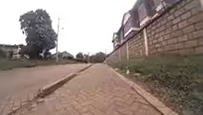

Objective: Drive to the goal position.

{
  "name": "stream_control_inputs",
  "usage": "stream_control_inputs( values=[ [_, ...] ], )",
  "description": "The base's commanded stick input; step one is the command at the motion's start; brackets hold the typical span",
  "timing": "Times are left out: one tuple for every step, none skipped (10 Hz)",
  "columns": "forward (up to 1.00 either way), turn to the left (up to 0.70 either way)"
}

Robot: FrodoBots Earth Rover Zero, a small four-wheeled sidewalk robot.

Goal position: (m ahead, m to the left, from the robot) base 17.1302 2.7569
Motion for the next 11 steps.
stream_control_inputs(
  values=[
    [0.70,0.00],
    [0.70,0.00],
    [0.70,0.00],
    [0.70,0.00],
    [0.70,0.00],
    [0.70,0.00],
    [0.70,0.00],
    [0.70,0.00],
    [0.70,0.00],
    [0.70,0.00],
    [0.70,0.00]
  ],
)
